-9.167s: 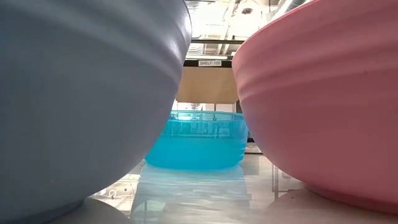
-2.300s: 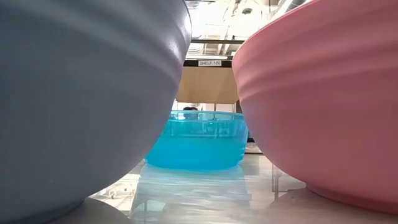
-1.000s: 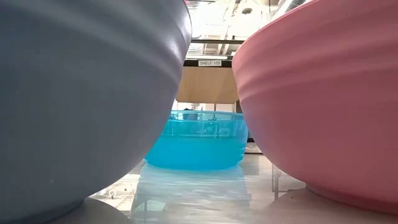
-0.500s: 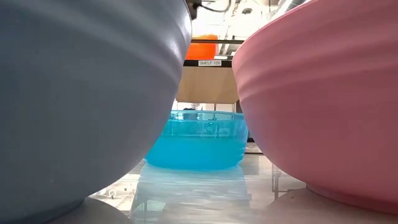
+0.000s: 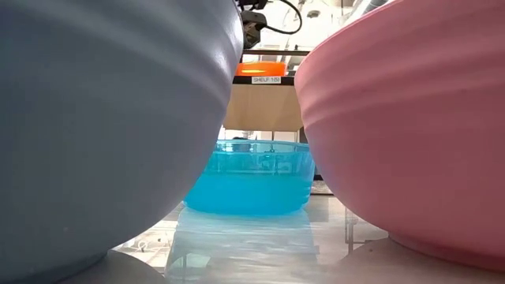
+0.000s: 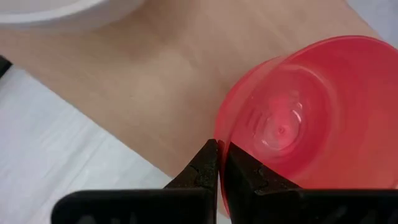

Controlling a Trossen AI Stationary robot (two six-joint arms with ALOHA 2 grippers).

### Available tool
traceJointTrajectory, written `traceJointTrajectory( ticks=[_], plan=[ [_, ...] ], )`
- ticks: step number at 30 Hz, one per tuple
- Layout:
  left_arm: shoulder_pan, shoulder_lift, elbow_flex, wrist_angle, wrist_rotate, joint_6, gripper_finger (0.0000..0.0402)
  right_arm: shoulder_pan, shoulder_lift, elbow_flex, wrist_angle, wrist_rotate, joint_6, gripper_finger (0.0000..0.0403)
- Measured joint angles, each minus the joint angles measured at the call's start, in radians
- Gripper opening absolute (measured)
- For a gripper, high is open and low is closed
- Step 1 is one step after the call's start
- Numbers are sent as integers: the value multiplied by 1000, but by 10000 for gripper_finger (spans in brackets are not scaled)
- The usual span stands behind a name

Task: Place and stack bowls onto a shelf
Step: Put the orange bowl on the shelf, then stack the blue bowl on top of the white bowl on the shelf

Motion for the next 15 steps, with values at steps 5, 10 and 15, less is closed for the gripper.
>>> traceJointTrajectory(
  ticks=[5,10,15],
  plan=[
    [1,-2,0,8,-11,18,13,0,0,0,-2,0,0,209],
    [1,-2,0,51,-23,43,59,0,0,0,-3,0,-1,209],
    [1,-2,0,89,-29,108,123,0,0,0,-3,0,-1,209]
  ],
)
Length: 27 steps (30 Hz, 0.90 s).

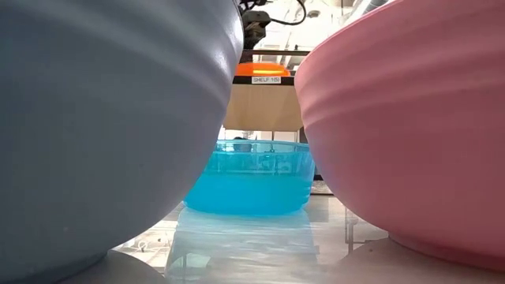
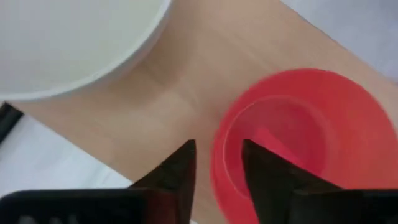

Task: Place and stack bowls onto a shelf
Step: Stack the blue bowl on top of the white bowl on the shelf

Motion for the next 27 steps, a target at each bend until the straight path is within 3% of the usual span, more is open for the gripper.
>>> traceJointTrajectory(
  ticks=[6,11,13,17,24,27],
  plan=[
    [5,-2,104,-124,-7,97,182,0,0,0,0,0,0,209],
    [-38,-4,323,-388,5,183,192,0,0,0,0,0,0,209],
    [-82,-16,388,-399,46,197,192,0,0,0,-2,0,0,209],
    [-217,-119,378,-375,155,166,193,0,0,0,-16,0,0,209],
    [-496,-210,285,-358,-66,13,193,-6,0,0,-40,0,1,209],
    [-576,-219,236,-385,-94,-85,193,-5,0,0,-44,-2,1,209]
  ],
)
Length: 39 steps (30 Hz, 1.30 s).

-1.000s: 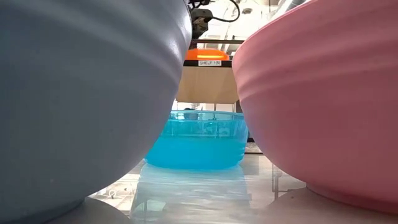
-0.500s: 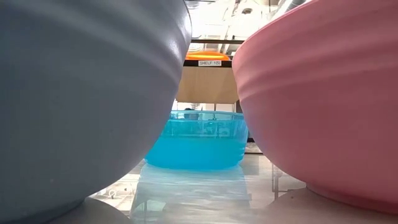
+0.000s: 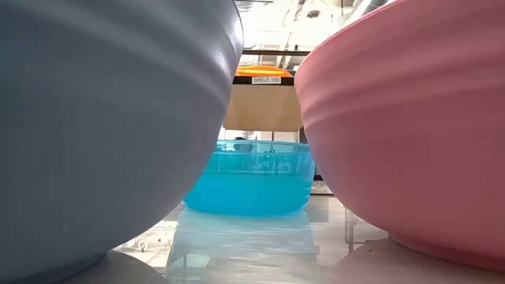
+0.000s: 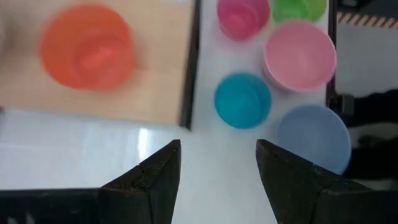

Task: Place and stack bowls onto a shelf
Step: Stack the blue bowl on top of the white bowl on the shelf

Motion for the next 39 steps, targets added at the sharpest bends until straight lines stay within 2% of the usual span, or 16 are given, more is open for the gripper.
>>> traceJointTrajectory(
  ticks=[8,14,25,35,39],
  plan=[
    [-158,4,-280,156,0,-124,193,0,0,0,-63,-5,0,209],
    [-221,4,-500,391,55,-183,193,1,0,0,-80,-7,24,209],
    [-293,5,-879,820,93,-322,193,1,0,0,-78,-12,51,209],
    [-296,8,-1059,1017,55,-440,193,2,0,0,-109,-31,113,209],
    [-296,8,-1097,1058,74,-482,193,2,0,0,-111,-38,113,209]
  ],
)
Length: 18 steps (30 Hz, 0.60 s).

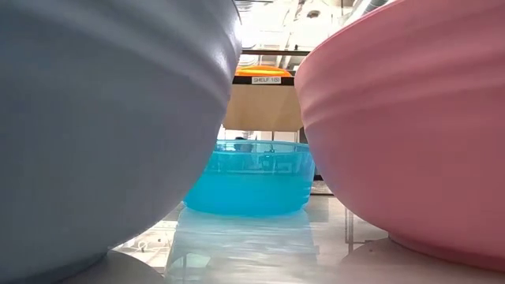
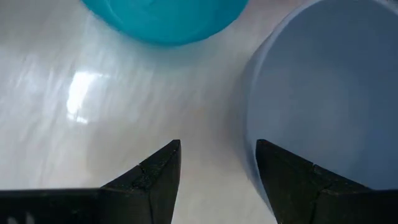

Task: Place and stack bowls onto a shelf
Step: Stack the blue bowl on top of the white bowl on the shelf

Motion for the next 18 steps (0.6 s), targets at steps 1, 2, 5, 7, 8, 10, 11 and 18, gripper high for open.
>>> traceJointTrajectory(
  ticks=[1,2,5,7,8,10,11,18],
  plan=[
    [0,0,0,-4,2,-3,192,0,0,0,-4,-1,0,209],
    [0,0,0,-3,2,-4,191,0,0,0,-13,-2,0,209],
    [0,0,0,-5,2,-12,173,0,0,0,-32,-2,0,209],
    [0,10,1,-4,0,-16,150,0,0,0,-37,-2,0,209],
    [1,14,1,-1,6,-16,135,0,0,0,-37,-2,0,209],
    [0,33,1,-9,19,-12,102,0,0,0,-36,-2,0,209],
    [0,45,2,5,34,-12,85,0,0,0,-37,-2,0,209],
    [5,81,8,-5,120,-31,5,2,2,1,-28,-4,0,209]
  ],
)
